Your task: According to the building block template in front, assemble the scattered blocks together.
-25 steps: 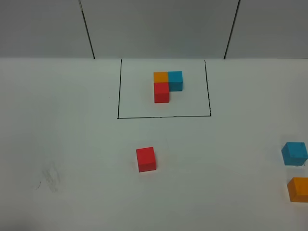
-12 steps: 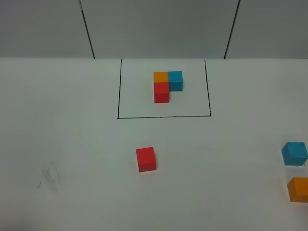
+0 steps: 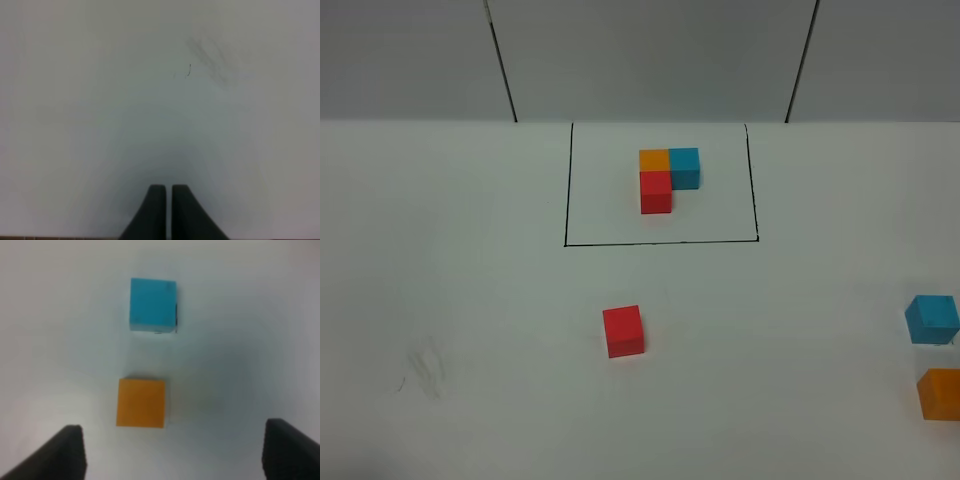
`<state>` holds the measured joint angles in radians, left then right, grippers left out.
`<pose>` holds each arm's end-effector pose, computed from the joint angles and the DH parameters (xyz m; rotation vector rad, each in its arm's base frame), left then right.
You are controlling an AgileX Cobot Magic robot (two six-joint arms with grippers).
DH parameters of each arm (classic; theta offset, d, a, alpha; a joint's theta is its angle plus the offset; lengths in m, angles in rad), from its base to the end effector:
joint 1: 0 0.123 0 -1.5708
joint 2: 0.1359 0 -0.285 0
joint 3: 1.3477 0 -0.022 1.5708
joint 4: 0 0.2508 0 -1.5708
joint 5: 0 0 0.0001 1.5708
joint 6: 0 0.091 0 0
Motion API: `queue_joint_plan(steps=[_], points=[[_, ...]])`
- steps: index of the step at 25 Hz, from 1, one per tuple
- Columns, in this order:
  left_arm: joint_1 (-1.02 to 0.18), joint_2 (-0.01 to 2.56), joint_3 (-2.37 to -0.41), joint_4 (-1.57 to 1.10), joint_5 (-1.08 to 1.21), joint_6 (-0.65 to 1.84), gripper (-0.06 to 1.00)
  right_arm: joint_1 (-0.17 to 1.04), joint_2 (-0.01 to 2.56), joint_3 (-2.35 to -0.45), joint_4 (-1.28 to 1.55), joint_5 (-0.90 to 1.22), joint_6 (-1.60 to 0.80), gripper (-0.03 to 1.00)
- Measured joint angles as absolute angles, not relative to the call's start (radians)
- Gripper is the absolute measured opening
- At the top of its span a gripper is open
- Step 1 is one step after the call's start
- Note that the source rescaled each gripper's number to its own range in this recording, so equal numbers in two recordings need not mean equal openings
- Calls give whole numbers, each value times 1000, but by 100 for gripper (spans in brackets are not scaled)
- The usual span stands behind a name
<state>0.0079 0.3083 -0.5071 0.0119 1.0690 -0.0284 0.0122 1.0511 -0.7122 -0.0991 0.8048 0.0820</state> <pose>0.0415 0.0013 0.2731 -0.0411 2.3534 0.0050 0.1865 -0.0042 0.2671 0.0260 2.6228 -0.0848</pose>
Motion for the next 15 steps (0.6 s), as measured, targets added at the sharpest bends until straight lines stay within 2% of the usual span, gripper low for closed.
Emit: queue_joint_plan(steps=[15], points=[[8, 308, -507, 12, 1069, -26, 0, 12, 1250, -578, -19, 603, 81, 91]])
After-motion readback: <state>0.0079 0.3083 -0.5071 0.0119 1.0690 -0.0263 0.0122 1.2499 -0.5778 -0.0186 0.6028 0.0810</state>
